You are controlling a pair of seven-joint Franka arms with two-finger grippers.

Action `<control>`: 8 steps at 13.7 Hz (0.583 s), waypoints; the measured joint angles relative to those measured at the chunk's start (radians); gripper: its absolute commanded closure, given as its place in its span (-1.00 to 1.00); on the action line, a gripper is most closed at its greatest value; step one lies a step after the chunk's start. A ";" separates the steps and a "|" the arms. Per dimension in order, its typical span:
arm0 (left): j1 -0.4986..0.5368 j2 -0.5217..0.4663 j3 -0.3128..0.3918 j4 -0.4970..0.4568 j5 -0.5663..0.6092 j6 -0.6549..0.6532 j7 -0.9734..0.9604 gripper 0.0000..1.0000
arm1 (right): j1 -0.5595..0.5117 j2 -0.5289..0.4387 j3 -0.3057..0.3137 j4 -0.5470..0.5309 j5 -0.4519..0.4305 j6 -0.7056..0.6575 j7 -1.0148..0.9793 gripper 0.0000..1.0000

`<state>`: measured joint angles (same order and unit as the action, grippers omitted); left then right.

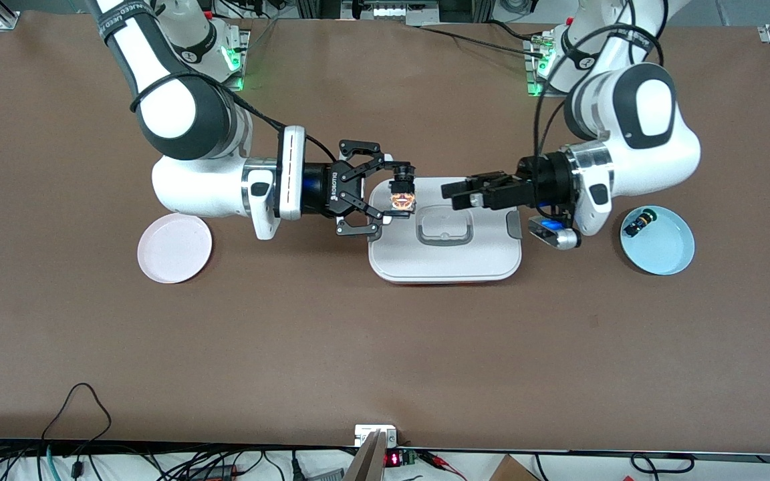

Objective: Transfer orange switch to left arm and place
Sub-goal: 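Carry the switch above the box toward the left gripper, then close the left gripper on the switch held by the right gripper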

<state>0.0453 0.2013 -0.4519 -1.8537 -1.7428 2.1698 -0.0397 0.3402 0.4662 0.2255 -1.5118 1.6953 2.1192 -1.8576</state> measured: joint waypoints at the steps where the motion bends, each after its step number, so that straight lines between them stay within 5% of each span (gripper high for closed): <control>1: -0.005 -0.001 -0.022 0.000 -0.005 0.028 0.020 -1.00 | 0.002 0.000 0.000 0.000 0.002 0.002 0.000 0.85; 8: -0.017 -0.002 -0.065 0.000 -0.006 0.098 0.141 -0.88 | 0.016 0.014 0.000 0.000 0.007 0.009 -0.011 0.85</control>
<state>0.0282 0.1996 -0.5166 -1.8538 -1.7487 2.2681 0.1013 0.3567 0.4804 0.2255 -1.5116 1.7028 2.1281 -1.8686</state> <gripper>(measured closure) 0.000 0.269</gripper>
